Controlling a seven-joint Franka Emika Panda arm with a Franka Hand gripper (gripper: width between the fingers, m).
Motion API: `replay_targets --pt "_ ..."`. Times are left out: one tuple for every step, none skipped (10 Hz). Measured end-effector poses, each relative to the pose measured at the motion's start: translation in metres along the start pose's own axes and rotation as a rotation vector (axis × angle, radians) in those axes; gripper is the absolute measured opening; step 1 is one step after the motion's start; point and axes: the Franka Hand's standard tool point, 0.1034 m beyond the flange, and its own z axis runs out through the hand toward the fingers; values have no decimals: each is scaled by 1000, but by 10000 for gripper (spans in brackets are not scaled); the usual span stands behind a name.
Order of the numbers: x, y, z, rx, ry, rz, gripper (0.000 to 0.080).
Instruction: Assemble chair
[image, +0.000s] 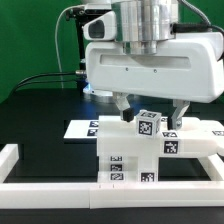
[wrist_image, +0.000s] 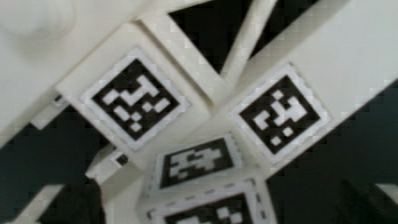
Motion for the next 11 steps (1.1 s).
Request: replay_targets --pt "3 -1 0 -23 31 -116 649" --pt "3 -7 1 -34 59 -142 649" --pt "3 -6 1 -29 57 -104 623" --pt "4 -4 1 -30 57 -101 487" --pt "4 -5 1 -26 58 -12 346" --pt "4 -5 1 -25 59 58 346" --pt "5 -4 1 -24 59 89 282" --pt "7 1 1 -23 42 229 282" --pt "10 4 2 -14 39 345 282" --pt "11 5 2 -3 37 472 282" --pt "12 6 2 7 34 585 282"
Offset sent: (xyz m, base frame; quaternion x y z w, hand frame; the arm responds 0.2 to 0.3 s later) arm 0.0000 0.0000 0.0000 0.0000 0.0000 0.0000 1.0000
